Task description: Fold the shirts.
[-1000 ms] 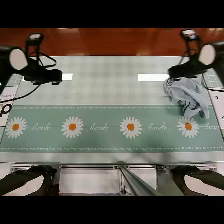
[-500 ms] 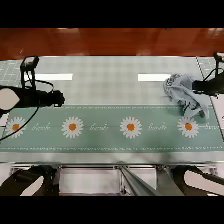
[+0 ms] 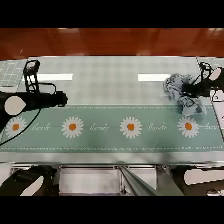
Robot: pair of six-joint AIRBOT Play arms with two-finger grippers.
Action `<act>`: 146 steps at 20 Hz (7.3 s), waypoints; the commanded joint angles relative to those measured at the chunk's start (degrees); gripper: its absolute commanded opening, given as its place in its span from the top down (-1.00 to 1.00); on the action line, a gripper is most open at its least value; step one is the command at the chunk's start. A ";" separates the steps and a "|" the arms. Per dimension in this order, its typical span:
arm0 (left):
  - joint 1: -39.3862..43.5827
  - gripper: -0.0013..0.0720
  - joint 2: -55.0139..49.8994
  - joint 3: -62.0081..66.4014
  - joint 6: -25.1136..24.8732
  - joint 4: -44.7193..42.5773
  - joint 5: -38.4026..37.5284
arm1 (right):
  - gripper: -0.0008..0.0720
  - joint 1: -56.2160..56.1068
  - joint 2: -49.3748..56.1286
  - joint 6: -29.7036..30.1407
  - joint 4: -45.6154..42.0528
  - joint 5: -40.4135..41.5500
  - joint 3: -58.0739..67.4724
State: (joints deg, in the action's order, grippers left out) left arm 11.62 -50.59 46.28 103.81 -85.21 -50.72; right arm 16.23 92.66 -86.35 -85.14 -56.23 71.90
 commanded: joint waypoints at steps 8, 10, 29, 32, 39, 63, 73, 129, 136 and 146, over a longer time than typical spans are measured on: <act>-16.24 -0.41 8.92 3.50 -1.05 1.22 -5.64 | 0.90 0.02 -20.50 5.27 10.88 -8.26 26.36; -16.24 -0.41 10.62 3.41 -1.33 1.29 -7.19 | 0.90 0.00 -23.47 5.81 14.05 -9.97 32.26; -8.81 -0.41 16.59 -4.94 -2.80 7.87 -8.22 | 0.90 -43.01 -29.14 -0.13 9.16 -10.71 39.50; -8.37 -0.41 16.52 -4.94 -2.82 8.02 -8.26 | 0.90 -46.71 -27.93 -3.08 12.98 -11.13 24.74; -8.35 -0.41 12.35 -5.03 -2.97 15.30 -8.55 | 0.89 -47.80 -13.03 -2.82 24.81 -1.03 6.67; 33.42 -0.41 -21.73 -12.13 -7.98 45.92 18.93 | -0.13 -4.55 -30.97 11.04 38.77 -5.22 -30.32; 23.93 0.92 -22.73 -10.12 -16.83 47.19 14.27 | -0.13 -4.57 -29.68 12.02 40.37 -5.03 -30.29; -13.38 0.92 9.49 41.64 -17.62 28.17 -29.16 | 0.90 -23.12 -58.36 -5.03 3.26 -33.83 17.40; -13.38 0.92 -5.01 16.44 -20.85 28.26 -6.12 | 0.90 -22.67 -53.90 -11.30 -3.08 -18.95 -19.54; -6.67 0.90 -30.93 16.52 -20.74 34.91 -4.31 | 0.90 -8.57 -19.69 -3.34 18.12 0.22 -22.25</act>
State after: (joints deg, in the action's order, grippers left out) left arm 2.59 -76.40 63.05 82.96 -51.72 -55.57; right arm 3.84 65.39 -94.98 -78.85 -62.04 50.26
